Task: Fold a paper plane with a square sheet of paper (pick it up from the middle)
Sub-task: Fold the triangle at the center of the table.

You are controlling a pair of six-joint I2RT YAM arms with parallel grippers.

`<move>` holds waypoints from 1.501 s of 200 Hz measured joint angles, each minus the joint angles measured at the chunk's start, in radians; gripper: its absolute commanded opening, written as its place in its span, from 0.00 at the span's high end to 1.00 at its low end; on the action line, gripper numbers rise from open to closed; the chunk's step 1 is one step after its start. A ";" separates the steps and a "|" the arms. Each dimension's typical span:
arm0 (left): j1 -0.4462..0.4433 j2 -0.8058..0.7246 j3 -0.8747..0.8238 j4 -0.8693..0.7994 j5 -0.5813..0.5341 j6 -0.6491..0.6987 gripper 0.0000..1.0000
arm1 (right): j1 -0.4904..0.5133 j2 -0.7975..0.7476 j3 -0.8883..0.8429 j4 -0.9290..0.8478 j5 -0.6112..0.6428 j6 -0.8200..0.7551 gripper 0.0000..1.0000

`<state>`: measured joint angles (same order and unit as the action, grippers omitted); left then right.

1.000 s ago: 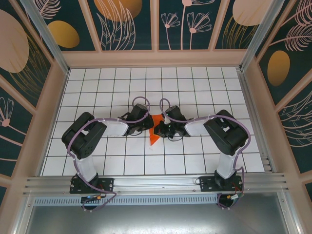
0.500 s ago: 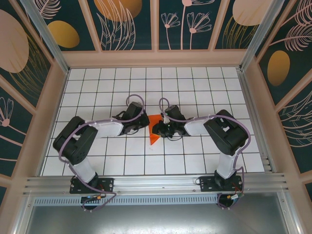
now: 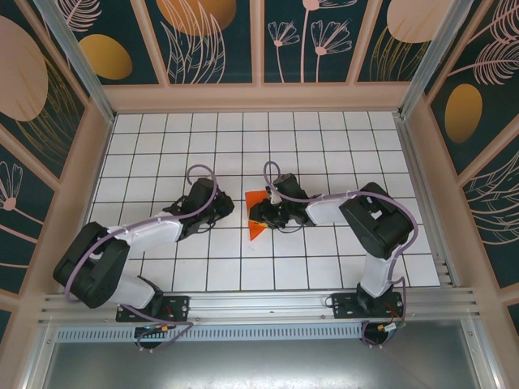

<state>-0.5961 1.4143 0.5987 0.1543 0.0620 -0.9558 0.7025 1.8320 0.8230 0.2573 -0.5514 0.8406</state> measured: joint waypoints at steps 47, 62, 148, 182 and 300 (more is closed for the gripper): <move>-0.114 -0.054 -0.077 0.106 0.066 -0.082 0.95 | 0.001 -0.005 -0.015 0.010 0.026 0.003 0.75; -0.149 -0.054 -0.104 0.157 0.085 -0.114 0.97 | 0.001 -0.006 -0.018 0.009 0.035 0.007 0.78; -0.209 0.093 -0.103 0.257 0.118 -0.179 1.00 | 0.001 -0.006 -0.024 0.008 0.058 0.006 0.86; -0.209 0.127 -0.098 0.256 0.119 -0.180 1.00 | 0.001 -0.018 -0.032 0.006 0.063 0.006 0.86; -0.209 0.171 -0.078 0.253 0.141 -0.179 0.99 | 0.000 -0.063 -0.046 -0.045 0.105 -0.012 0.87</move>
<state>-0.8055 1.5852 0.5205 0.4072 0.2028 -1.1351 0.7029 1.7695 0.7769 0.2123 -0.4465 0.8284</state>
